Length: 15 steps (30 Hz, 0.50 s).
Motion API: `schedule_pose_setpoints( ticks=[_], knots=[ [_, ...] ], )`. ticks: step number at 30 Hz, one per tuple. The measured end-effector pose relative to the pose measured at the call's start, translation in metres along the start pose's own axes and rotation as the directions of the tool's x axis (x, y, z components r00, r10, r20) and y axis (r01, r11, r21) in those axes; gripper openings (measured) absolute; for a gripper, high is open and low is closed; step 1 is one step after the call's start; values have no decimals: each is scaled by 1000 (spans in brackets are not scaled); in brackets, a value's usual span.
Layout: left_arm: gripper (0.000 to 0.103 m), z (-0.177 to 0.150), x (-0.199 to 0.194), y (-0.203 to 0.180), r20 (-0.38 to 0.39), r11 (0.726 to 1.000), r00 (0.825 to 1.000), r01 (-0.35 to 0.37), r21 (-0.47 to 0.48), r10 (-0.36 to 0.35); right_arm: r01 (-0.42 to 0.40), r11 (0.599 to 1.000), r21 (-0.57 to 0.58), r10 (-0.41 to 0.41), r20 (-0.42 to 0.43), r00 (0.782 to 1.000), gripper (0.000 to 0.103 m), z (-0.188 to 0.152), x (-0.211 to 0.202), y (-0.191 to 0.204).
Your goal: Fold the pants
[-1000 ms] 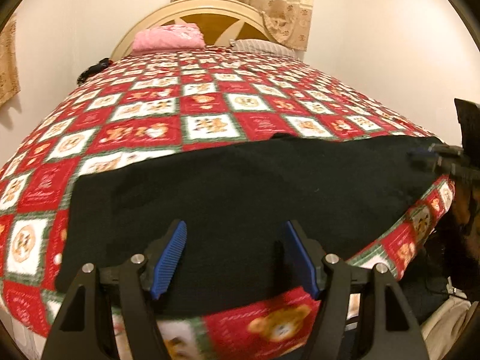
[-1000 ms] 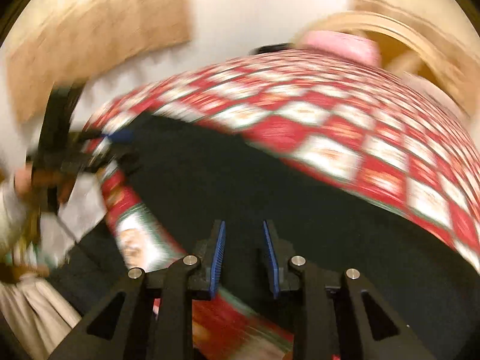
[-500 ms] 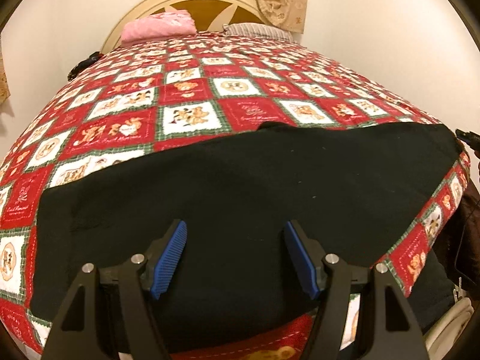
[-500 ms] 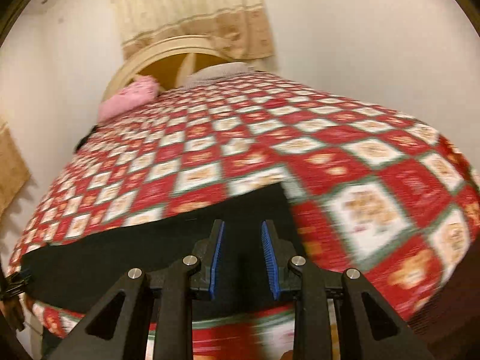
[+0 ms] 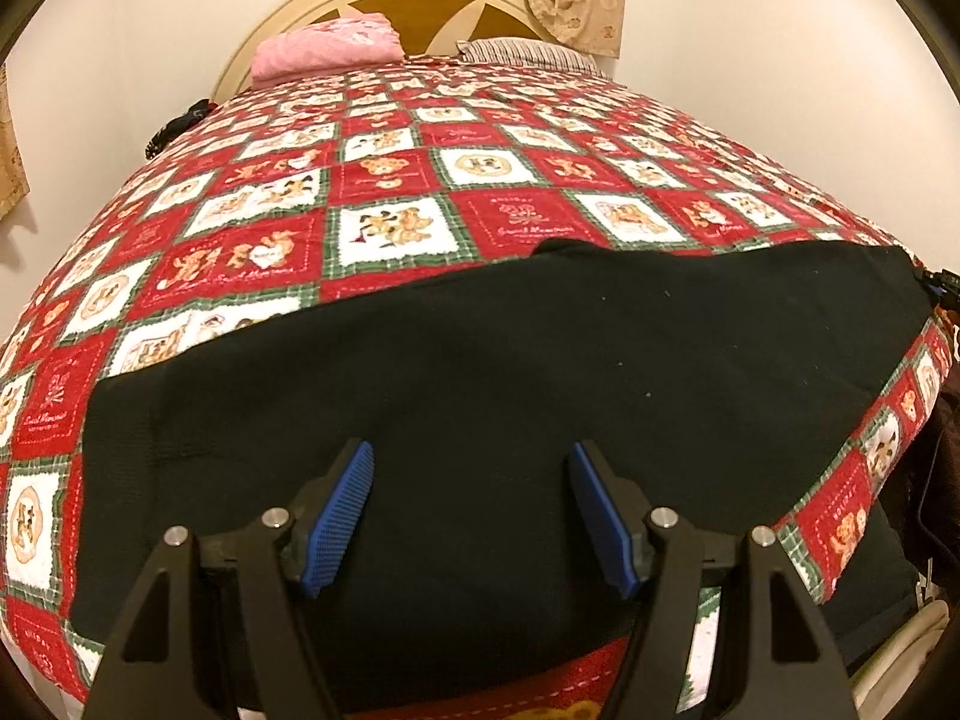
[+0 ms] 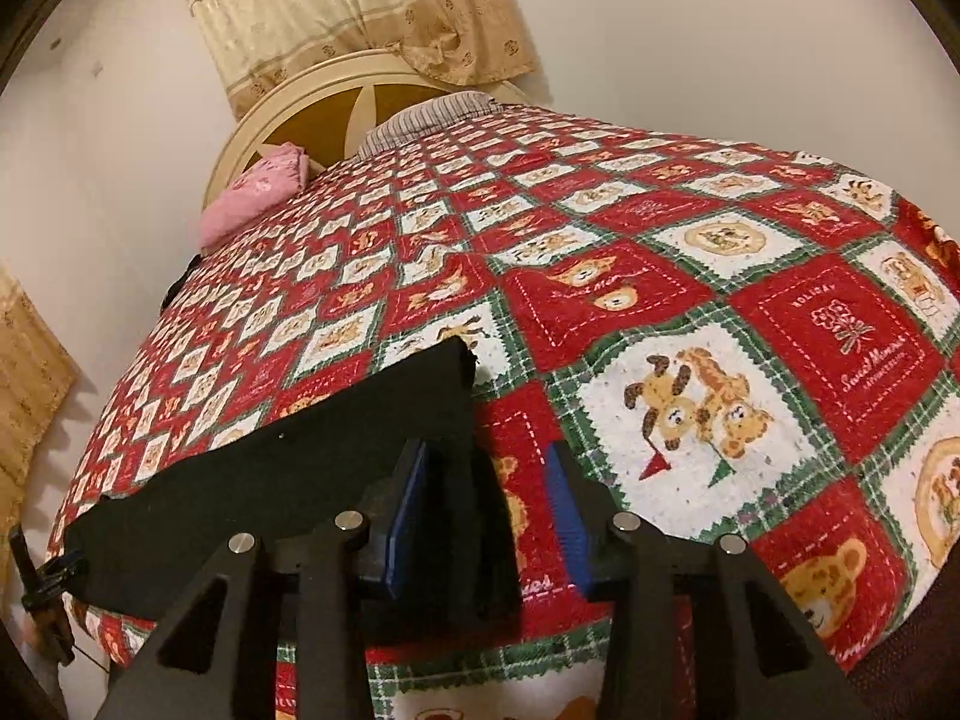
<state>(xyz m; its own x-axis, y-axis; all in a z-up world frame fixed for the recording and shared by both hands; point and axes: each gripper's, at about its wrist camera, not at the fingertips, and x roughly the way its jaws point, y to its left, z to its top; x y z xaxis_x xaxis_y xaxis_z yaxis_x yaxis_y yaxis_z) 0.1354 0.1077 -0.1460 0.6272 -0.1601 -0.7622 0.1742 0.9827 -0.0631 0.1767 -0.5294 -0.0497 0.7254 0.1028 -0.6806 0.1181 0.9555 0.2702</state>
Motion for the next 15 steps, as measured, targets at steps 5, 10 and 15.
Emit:
schedule_pose_setpoints(
  ticks=[5, 10, 15],
  knots=[
    [70, 0, -1, -1, 0, 1000, 1000, -1, 0, 1, -123, 992, 25, 123, -19, 992, 42, -1, -2, 4],
    [70, 1, -4, 1, 5, 1000, 1000, -1, -9, 1, -76, 997, 1, 76, -27, 997, 42, -2, 10, 10],
    [70, -3, -5, 4, 12, 1000, 1000, 9, -9, -9, -142, 979, 143, 143, 4, 990, 24, 2, 8, -10]
  ],
)
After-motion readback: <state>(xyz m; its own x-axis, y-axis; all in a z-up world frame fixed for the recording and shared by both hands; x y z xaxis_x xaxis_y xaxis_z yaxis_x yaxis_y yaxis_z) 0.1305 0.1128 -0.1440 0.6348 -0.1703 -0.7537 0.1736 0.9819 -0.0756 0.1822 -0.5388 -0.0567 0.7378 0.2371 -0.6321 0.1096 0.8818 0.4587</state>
